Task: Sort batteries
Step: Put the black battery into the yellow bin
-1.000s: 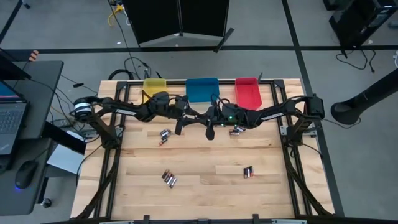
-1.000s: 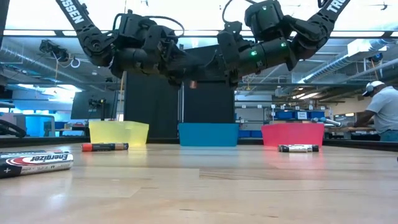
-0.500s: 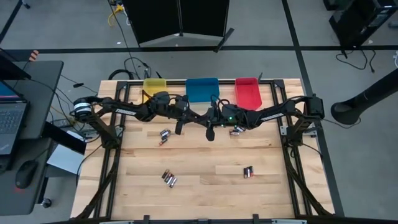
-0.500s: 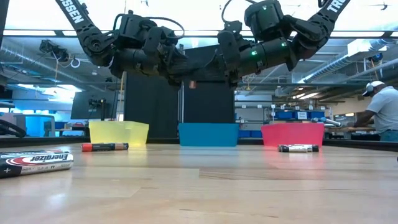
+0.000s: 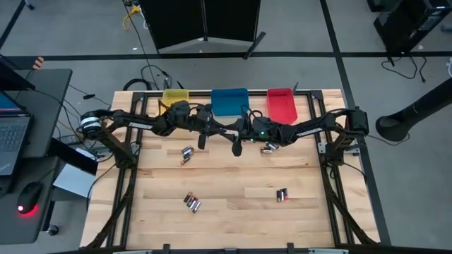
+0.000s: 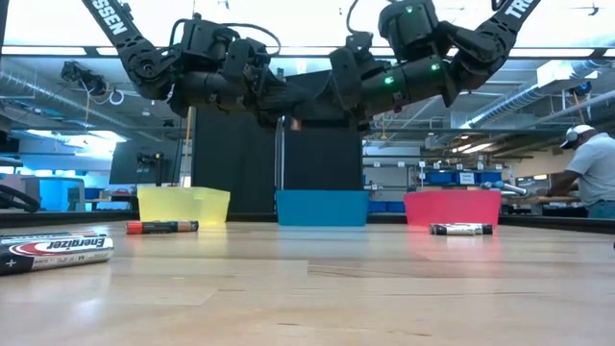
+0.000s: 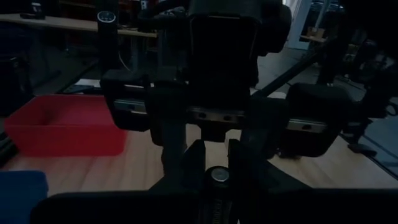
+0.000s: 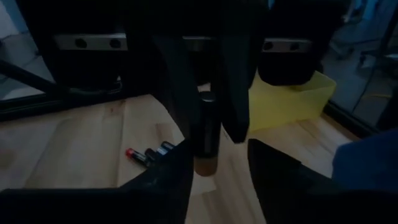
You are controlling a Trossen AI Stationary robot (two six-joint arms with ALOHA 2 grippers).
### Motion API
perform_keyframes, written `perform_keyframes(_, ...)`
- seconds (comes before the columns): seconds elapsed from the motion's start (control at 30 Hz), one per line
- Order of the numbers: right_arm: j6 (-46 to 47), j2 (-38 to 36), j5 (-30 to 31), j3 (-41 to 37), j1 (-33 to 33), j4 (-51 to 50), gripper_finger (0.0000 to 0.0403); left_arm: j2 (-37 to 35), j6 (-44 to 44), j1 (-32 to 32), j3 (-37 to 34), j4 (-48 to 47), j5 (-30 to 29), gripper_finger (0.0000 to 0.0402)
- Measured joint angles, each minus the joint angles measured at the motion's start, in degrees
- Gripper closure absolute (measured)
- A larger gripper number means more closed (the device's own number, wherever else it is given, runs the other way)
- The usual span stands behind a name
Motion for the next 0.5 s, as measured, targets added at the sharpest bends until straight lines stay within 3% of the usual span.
perform_keyframes(0.33,-0.4,0.0,0.4,-0.1,0.0,-1.7,0.0176,-0.3,-1.4,3.2,1.0,0.1,2.6,0.0348)
perform_keyframes(0.5,-0.5,0.0,1.0,-0.1,-0.1,-4.9,0.017,-2.6,-1.4,8.4,4.8,-10.9,7.2,0.0348)
